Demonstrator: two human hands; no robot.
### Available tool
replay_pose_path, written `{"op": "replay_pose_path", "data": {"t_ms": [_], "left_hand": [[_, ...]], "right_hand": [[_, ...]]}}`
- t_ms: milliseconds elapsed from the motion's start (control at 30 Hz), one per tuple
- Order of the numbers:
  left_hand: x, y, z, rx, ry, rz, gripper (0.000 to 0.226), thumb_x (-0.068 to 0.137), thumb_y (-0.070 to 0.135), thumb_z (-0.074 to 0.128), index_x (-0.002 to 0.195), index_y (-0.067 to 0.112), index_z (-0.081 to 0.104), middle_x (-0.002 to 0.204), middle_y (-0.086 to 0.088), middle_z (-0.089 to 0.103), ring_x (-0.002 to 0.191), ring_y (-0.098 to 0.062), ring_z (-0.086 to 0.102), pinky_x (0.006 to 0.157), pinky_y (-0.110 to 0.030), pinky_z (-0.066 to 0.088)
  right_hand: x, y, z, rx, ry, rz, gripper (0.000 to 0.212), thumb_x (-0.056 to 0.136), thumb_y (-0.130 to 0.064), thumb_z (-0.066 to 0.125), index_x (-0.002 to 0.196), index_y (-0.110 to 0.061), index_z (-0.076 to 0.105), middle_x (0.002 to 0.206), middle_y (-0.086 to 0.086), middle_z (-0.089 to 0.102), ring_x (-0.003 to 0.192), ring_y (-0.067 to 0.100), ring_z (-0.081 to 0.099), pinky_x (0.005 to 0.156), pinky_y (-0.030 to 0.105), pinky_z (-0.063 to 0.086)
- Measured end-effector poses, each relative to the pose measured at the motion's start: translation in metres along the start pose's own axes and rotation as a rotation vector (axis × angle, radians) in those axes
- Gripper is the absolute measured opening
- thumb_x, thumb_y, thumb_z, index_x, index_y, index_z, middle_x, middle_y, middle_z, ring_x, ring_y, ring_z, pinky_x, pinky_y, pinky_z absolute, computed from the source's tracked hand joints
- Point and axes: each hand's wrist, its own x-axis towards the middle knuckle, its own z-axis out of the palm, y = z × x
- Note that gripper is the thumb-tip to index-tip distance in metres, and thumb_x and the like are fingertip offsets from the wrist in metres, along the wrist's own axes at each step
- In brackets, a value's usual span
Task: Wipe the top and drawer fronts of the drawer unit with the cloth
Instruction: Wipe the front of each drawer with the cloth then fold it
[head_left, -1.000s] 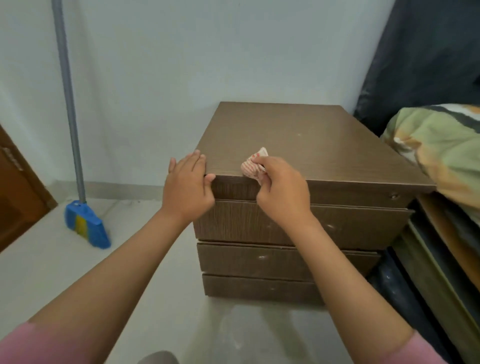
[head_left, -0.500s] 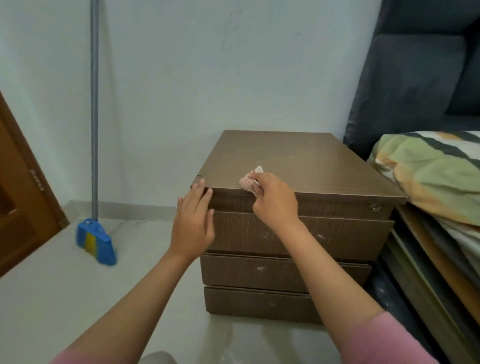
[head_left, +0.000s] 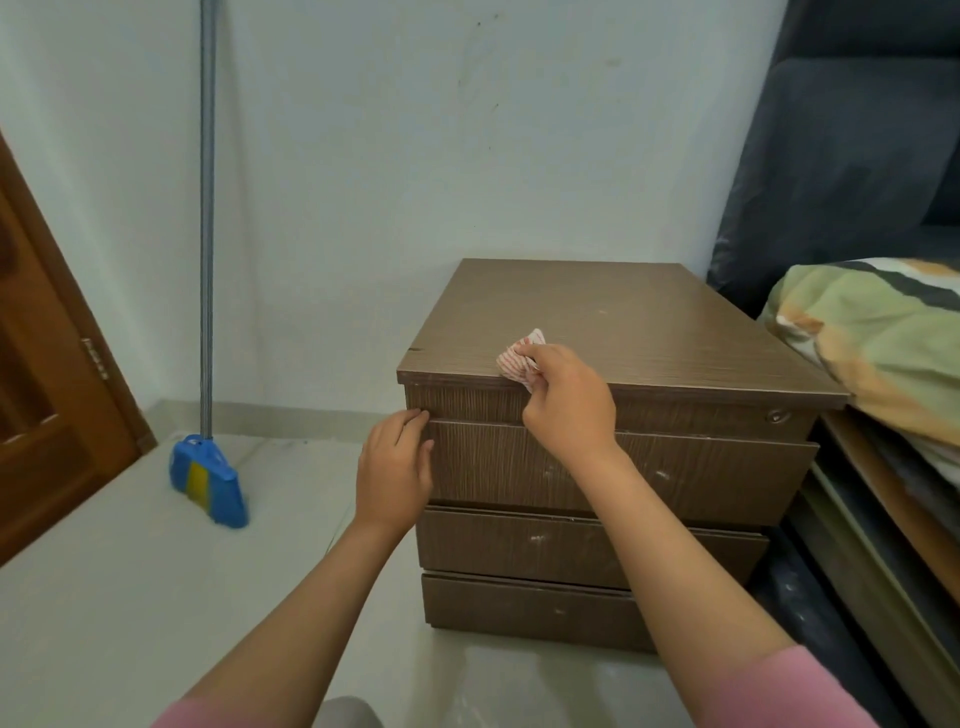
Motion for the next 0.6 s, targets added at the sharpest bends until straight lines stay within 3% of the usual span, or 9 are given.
{"op": "replay_pose_path", "data": {"t_ms": [400, 500, 600], "left_hand": [[0.009, -0.003, -0.010, -0.134, 0.008, -0.043, 0.022, 0.079, -0.009, 0.060, 0.096, 0.003, 0.068, 0.090, -0.011, 0.063, 0.085, -0.032, 0.055, 0.074, -0.027, 0.039], [0.013, -0.010, -0.019, -0.191, -0.020, -0.036, 0.022, 0.077, -0.009, 0.063, 0.090, 0.007, 0.070, 0.086, -0.007, 0.064, 0.080, -0.027, 0.058, 0.072, -0.031, 0.047], [0.012, -0.011, -0.024, -0.230, -0.016, -0.030, 0.021, 0.075, -0.007, 0.066, 0.089, 0.007, 0.072, 0.084, -0.007, 0.065, 0.078, -0.022, 0.060, 0.072, -0.031, 0.050]], "right_hand": [[-0.007, -0.007, -0.007, 0.007, 0.007, 0.014, 0.039, 0.085, -0.002, 0.052, 0.119, -0.019, 0.061, 0.119, -0.001, 0.062, 0.101, 0.027, 0.060, 0.071, 0.032, 0.044], [-0.020, -0.020, -0.018, 0.039, 0.044, 0.070, 0.040, 0.085, -0.001, 0.052, 0.120, -0.018, 0.061, 0.115, 0.000, 0.064, 0.098, 0.023, 0.060, 0.069, 0.025, 0.038], [-0.049, -0.043, -0.007, 0.125, 0.138, 0.072, 0.041, 0.084, 0.002, 0.054, 0.120, -0.016, 0.061, 0.113, 0.001, 0.064, 0.096, 0.020, 0.062, 0.069, 0.029, 0.047]]}}
